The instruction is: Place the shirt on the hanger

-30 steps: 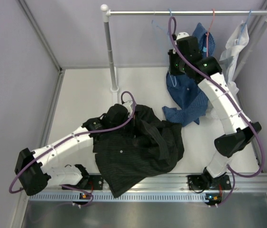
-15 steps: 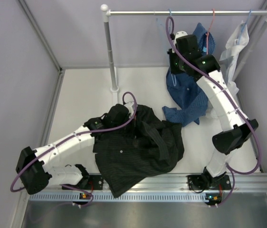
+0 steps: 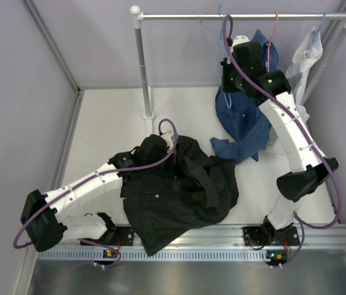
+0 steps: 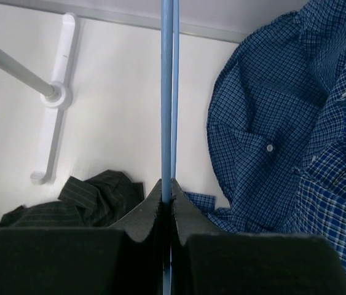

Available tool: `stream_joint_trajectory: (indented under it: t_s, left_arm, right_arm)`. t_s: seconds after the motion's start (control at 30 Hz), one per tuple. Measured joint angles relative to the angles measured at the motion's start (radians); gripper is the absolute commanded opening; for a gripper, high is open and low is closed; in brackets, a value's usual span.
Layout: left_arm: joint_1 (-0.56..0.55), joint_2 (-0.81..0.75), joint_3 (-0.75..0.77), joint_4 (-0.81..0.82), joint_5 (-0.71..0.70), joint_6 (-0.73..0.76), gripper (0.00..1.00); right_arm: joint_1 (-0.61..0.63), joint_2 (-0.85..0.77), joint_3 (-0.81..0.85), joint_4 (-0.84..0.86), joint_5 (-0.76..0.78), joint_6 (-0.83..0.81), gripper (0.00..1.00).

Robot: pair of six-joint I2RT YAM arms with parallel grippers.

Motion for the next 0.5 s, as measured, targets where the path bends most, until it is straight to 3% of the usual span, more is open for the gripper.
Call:
stream_joint_trajectory:
  t_s: [0.5]
  left_arm:
    - [0.0,0.005,0.087,-0.08,-0.072,-0.026,0.0]
  right_arm:
    - [-0.029,-0.146,-0.01,0.066,-0.109,0.052,0.0]
